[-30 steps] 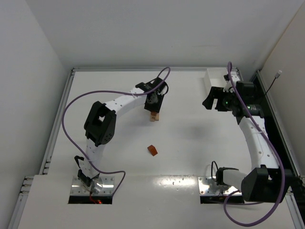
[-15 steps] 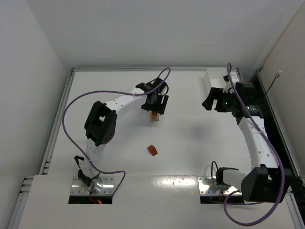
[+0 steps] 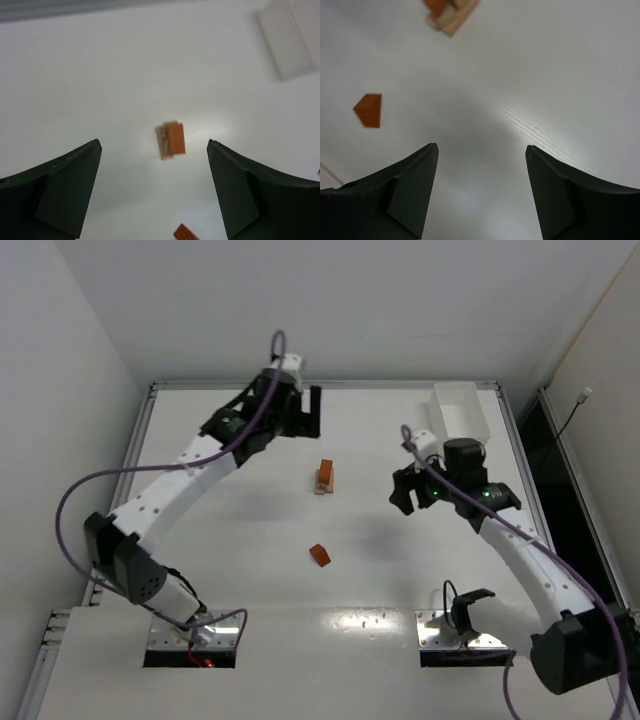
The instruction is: Build the wood block tower
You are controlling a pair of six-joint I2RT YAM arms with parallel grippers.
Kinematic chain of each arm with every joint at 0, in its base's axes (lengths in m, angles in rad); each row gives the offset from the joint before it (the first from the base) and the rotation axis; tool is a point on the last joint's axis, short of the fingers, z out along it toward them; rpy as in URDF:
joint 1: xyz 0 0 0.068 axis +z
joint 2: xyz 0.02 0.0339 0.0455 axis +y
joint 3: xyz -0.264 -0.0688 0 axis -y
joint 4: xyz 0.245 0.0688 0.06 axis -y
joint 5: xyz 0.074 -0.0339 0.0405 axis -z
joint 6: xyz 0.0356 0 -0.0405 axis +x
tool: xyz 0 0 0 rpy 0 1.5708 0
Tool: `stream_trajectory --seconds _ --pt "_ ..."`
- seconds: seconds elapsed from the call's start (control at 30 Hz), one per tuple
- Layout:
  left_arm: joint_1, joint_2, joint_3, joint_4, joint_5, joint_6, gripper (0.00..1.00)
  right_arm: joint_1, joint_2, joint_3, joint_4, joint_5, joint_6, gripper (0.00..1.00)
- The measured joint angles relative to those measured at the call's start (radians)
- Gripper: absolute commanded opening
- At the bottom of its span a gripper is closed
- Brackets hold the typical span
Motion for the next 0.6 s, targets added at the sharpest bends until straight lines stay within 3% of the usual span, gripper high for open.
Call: stream_trajectory --seconds 0.17,0.37,0.6 --pt "0.218 -0.141 0.001 0.058 -0.116 0.009 0.86 0.345 0.036 0.071 -0.007 -0.003 -0.061 0.59" --pt "0.492 -0.112 -0.075 0.039 -0.207 0.012 0.86 0.436 0.261 0.163 -0.002 -0.01 0.079 0.61" --pt "0.563 -0.125 -0.195 0.006 -0.211 0.01 0.9 0.593 0.47 0.252 -0.076 0.011 0.148 0.63"
